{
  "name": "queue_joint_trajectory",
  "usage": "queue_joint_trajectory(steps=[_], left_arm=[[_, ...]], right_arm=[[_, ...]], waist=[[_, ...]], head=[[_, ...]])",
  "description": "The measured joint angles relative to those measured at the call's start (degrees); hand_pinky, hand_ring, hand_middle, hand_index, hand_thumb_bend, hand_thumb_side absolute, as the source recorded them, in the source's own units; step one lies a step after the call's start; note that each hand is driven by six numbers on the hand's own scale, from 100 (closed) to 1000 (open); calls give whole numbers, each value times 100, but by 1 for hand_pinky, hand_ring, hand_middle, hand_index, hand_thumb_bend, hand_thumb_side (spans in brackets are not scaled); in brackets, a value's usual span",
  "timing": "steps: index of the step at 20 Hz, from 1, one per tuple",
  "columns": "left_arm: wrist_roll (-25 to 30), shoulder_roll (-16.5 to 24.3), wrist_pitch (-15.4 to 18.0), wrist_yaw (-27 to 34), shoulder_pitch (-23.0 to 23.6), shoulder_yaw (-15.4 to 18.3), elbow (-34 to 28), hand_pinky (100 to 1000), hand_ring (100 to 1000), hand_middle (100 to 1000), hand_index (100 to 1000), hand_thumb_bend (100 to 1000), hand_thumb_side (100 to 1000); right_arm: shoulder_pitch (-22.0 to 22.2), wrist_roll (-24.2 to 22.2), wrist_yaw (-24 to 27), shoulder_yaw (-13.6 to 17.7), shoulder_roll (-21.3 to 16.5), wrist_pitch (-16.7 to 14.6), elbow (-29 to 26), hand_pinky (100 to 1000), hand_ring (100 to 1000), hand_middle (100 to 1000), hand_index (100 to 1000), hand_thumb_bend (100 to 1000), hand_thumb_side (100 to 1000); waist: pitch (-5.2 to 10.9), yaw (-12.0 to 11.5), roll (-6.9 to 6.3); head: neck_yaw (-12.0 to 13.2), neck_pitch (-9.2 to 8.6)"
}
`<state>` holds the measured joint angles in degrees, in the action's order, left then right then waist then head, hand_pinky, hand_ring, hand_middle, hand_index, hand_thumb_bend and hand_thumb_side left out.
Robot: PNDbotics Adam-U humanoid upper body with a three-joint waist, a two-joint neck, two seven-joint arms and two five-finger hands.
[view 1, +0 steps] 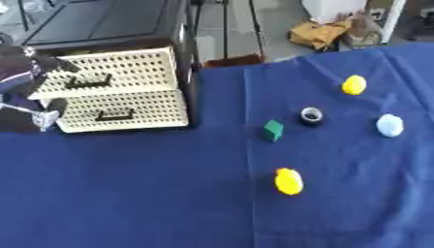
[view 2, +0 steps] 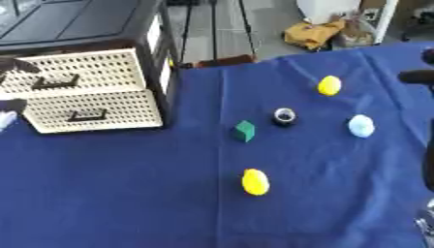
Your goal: Pick up objects from table and place into drawer.
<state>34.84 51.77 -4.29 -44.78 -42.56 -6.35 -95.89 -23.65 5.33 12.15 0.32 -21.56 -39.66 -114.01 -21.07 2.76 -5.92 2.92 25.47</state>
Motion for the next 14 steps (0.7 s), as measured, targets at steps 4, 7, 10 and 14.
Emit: queue_joint_trajectory(steps=[4, 7, 10, 14], left_arm=[[-114, -100, -73, 165, -137, -19, 351, 100, 100, 202, 898, 100, 248], [-169, -180, -128, 245, -254, -21, 611, 100, 100, 200, 906, 100, 248], [-194, -248, -154, 297, -368, -27, 866, 100, 100, 200, 912, 100, 247], [-196, -299, -156, 323, -442, -52, 1084, 100, 100, 199, 932, 100, 247]], right_arm=[[-2, -50, -22, -34, 21, 6, 0, 649, 752, 705, 802, 100, 871], [-5, -83, -51, -55, 42, 10, 0, 650, 753, 704, 802, 100, 871], [-8, -117, -69, -72, 71, 11, 0, 651, 755, 703, 802, 100, 872], [-32, -161, -114, -103, 87, 16, 0, 652, 756, 702, 801, 100, 873]], waist=[[-53, 44, -13], [-96, 87, -21], [-133, 128, -37], [-199, 178, -51]], head=[[34, -56], [66, -99], [116, -138], [163, -196]])
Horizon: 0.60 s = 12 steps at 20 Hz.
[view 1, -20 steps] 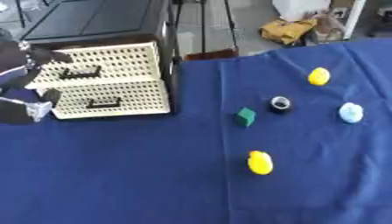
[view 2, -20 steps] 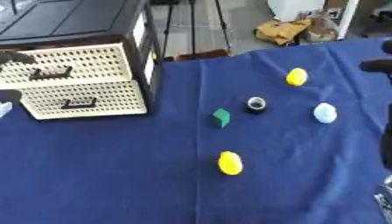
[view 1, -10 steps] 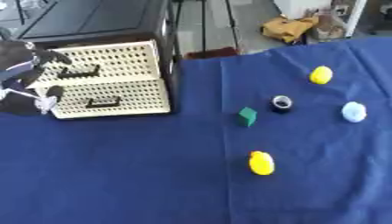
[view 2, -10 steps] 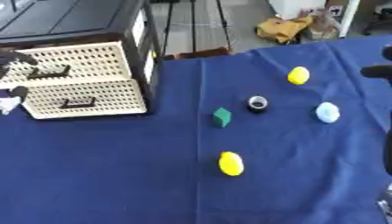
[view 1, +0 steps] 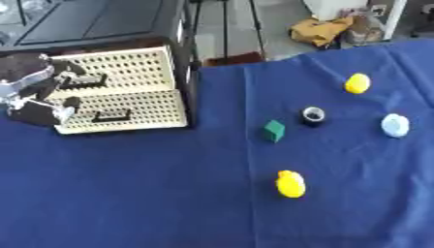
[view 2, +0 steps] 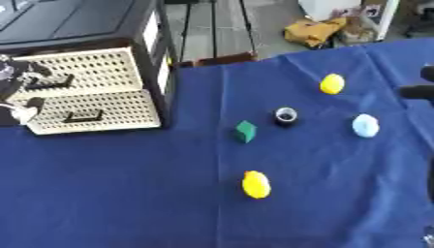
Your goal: Pick up objects from table and place into drawer.
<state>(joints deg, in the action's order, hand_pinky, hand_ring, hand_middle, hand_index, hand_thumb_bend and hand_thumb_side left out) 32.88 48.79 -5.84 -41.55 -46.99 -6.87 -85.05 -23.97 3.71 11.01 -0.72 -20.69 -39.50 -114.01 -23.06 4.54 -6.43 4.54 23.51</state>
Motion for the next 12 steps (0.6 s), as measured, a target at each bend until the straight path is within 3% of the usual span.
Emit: queue_joint_trajectory(steps=[8, 12], left_arm=[[31, -39, -49, 10, -157, 45, 266, 100, 100, 192, 924, 100, 245], [119, -45, -52, 9, -195, 73, 334, 100, 100, 189, 843, 100, 247]], right_arm=[[-29, -91, -77, -39, 37, 6, 0, 655, 759, 700, 801, 100, 874], [-30, -113, -88, -61, 73, 15, 0, 657, 760, 700, 801, 100, 875]], waist=[[-96, 60, -48], [-104, 64, -52]], head=[[74, -99], [81, -101]])
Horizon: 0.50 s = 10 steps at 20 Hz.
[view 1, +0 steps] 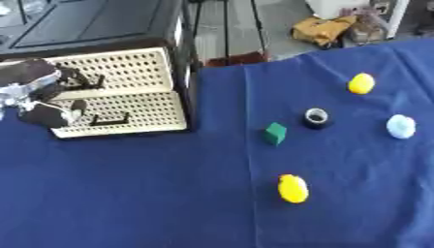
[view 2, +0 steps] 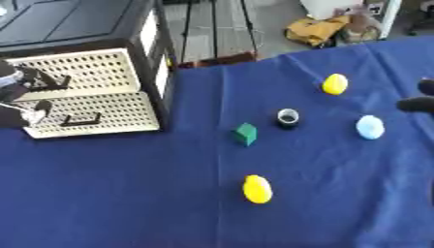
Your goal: Pick up objects from table and place into drawer.
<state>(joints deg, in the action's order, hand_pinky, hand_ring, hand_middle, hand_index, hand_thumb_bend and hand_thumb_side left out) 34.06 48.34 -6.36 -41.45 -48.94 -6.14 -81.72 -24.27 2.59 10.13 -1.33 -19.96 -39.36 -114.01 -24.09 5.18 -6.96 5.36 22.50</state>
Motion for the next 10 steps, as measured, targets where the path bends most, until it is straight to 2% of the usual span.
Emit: queue_joint_trajectory(steps=[7, 10], left_arm=[[207, -1, 38, -40, -11, 8, -6, 100, 100, 188, 726, 100, 244], [264, -1, 74, -178, 3, 15, -64, 100, 100, 189, 715, 100, 244]], right_arm=[[0, -17, -1, -7, 6, 23, 0, 658, 761, 700, 801, 100, 873], [1, -13, -1, -6, 6, 27, 0, 659, 761, 700, 801, 100, 874]], waist=[[2, -18, 0], [5, -26, 0]], head=[[5, 0], [1, 3]])
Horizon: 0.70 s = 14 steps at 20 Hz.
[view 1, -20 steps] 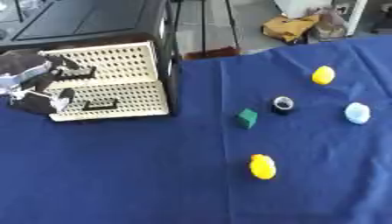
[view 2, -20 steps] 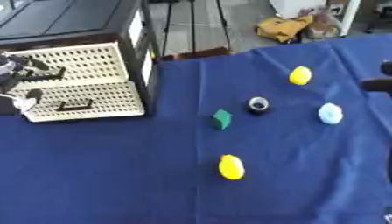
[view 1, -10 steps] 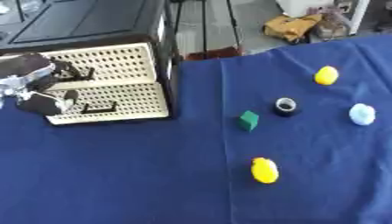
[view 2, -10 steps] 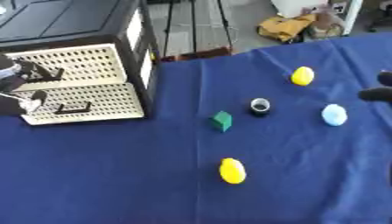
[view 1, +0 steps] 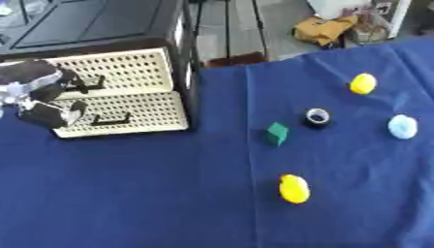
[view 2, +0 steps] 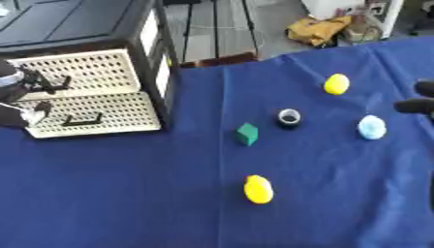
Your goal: Pick up objects from table and place into drawer.
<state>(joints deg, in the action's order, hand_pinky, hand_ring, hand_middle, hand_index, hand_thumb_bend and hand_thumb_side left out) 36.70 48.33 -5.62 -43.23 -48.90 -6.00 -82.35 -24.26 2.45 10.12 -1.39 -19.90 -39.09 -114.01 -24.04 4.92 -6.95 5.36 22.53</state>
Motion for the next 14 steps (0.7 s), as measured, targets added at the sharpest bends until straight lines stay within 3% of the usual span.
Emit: queue_joint_trajectory(steps=[14], left_arm=[[116, -41, 91, -345, 445, -18, -694, 100, 100, 189, 682, 100, 244]], right_arm=[[5, 50, 60, 46, 0, 49, 0, 661, 761, 699, 801, 100, 871]], waist=[[83, -147, 72]], head=[[-84, 38]])
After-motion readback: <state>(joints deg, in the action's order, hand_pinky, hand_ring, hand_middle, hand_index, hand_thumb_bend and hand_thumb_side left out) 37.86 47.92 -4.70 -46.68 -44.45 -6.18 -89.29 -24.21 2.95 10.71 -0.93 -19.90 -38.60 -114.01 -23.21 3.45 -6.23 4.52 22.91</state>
